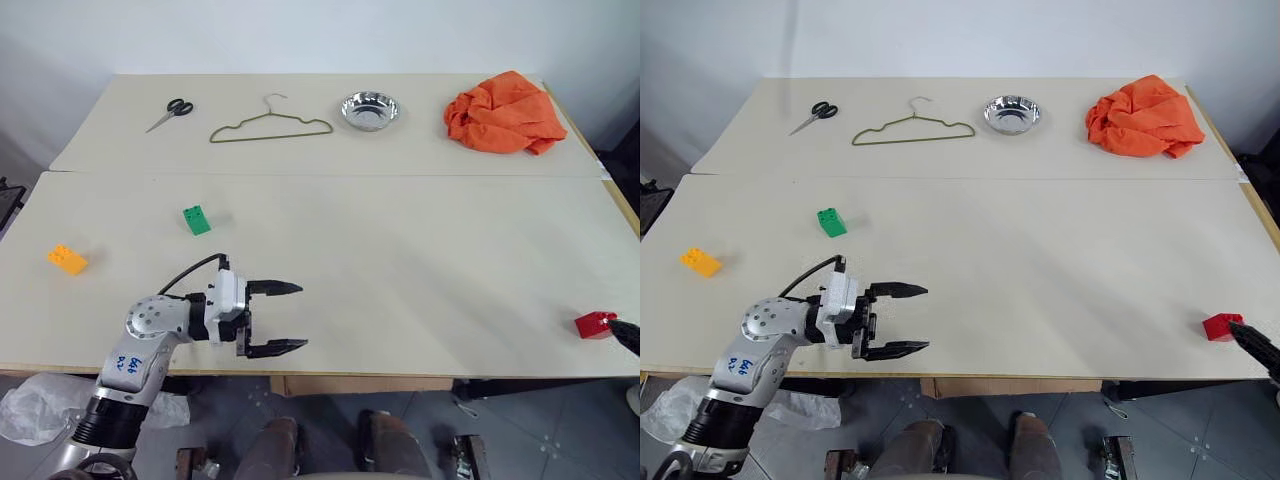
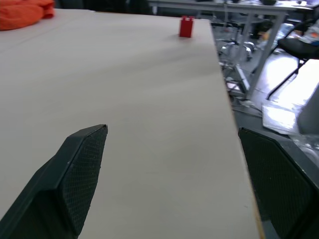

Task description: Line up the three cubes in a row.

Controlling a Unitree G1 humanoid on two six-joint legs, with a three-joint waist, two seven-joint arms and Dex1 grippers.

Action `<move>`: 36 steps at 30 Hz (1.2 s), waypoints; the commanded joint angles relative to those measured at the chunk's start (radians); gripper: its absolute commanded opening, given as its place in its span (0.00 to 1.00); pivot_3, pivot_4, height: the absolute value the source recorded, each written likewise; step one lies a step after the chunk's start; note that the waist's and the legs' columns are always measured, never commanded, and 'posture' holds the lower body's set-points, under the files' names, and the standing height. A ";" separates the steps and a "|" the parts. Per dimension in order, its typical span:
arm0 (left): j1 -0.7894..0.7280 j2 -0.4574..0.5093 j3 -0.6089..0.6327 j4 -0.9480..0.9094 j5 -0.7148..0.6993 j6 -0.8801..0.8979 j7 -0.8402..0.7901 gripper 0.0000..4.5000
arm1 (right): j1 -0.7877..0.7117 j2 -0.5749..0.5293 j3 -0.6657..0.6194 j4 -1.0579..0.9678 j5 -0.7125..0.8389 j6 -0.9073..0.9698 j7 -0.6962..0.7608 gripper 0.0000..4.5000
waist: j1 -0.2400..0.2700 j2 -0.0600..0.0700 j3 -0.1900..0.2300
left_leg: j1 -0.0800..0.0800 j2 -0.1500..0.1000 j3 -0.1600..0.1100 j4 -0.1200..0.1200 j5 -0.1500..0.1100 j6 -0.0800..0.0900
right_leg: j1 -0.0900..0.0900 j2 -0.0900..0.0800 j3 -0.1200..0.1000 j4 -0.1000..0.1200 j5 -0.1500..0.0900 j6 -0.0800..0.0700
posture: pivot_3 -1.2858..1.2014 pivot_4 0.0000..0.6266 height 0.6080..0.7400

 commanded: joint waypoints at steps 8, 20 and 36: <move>-0.020 0.000 -0.010 -0.010 0.008 -0.039 -0.029 0.99 | -0.158 -0.073 0.152 0.120 -0.147 0.036 -0.015 1.00 | -0.003 0.000 0.000 | 0.000 0.000 0.000 0.000 0.000 0.000 | 0.000 0.001 0.000 0.000 0.000 0.000 | 0.52 0.24 1.00; -0.004 0.015 0.015 -0.034 0.016 -0.044 0.015 1.00 | -0.265 -0.061 0.259 0.177 -0.195 0.048 0.000 0.57 | -0.002 0.000 0.000 | 0.000 0.000 0.000 0.001 0.000 0.000 | 0.000 0.001 -0.001 0.001 0.000 0.001 | 0.52 0.24 1.00; 0.254 0.048 0.248 -0.138 -0.012 -0.023 0.194 1.00 | -1.006 -0.012 1.051 0.013 -0.307 -0.111 0.521 0.34 | -0.050 -0.003 0.004 | 0.002 0.006 0.003 0.000 0.000 -0.005 | -0.002 0.006 0.001 0.001 0.000 -0.001 | 0.52 0.24 1.00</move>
